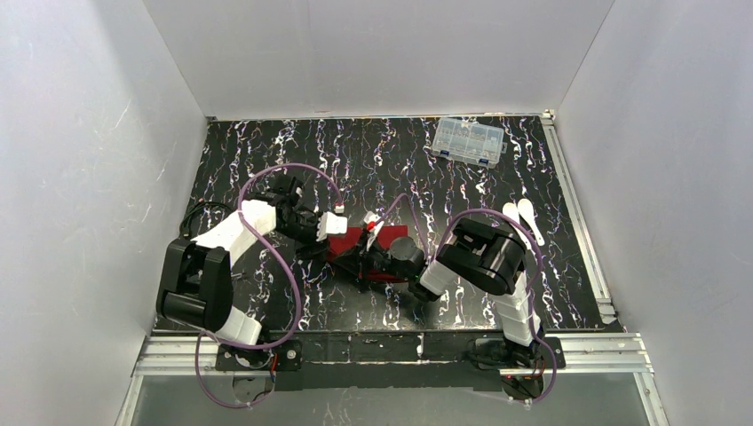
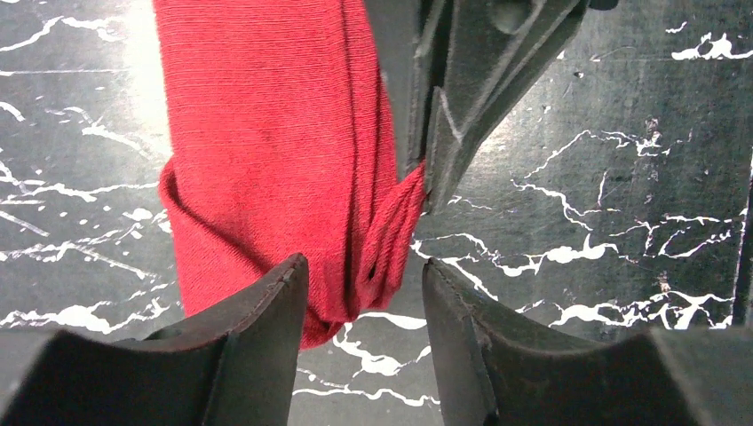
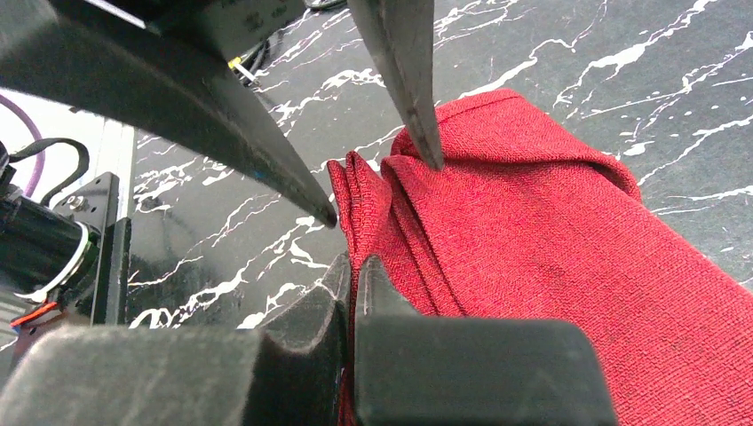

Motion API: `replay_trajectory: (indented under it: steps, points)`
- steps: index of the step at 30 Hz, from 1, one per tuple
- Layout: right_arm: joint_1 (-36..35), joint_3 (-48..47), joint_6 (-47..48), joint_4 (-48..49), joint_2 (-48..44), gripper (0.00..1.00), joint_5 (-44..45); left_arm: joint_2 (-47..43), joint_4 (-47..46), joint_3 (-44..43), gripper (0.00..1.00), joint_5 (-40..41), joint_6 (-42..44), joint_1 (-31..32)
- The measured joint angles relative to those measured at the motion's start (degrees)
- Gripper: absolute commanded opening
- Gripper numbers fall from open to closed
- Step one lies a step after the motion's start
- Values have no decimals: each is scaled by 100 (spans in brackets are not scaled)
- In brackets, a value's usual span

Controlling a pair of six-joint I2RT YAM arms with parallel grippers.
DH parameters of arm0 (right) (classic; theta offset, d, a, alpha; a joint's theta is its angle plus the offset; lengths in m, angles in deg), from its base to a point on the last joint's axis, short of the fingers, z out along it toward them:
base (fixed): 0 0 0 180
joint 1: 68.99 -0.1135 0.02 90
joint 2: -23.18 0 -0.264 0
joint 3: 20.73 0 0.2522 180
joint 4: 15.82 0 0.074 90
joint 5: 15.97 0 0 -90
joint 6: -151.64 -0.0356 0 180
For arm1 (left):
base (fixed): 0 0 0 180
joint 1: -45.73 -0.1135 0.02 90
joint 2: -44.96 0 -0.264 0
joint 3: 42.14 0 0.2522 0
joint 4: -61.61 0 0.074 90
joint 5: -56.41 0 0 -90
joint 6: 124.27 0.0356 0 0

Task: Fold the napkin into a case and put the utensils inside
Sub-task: Stuff the top corner of the smaller-rectangle-folded napkin into the folded napkin.

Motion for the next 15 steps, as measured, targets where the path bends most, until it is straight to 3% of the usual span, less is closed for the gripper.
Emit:
replay_trajectory:
  steps: [9, 15]
  points:
    - [74, -72, -151, -127, 9, 1, -105, 92, 848, -1226, 45, -188, -439, -334]
    - [109, -402, -243, -737, 28, 1, -170, 289, 227, -1252, 38, -219, -1353, -299]
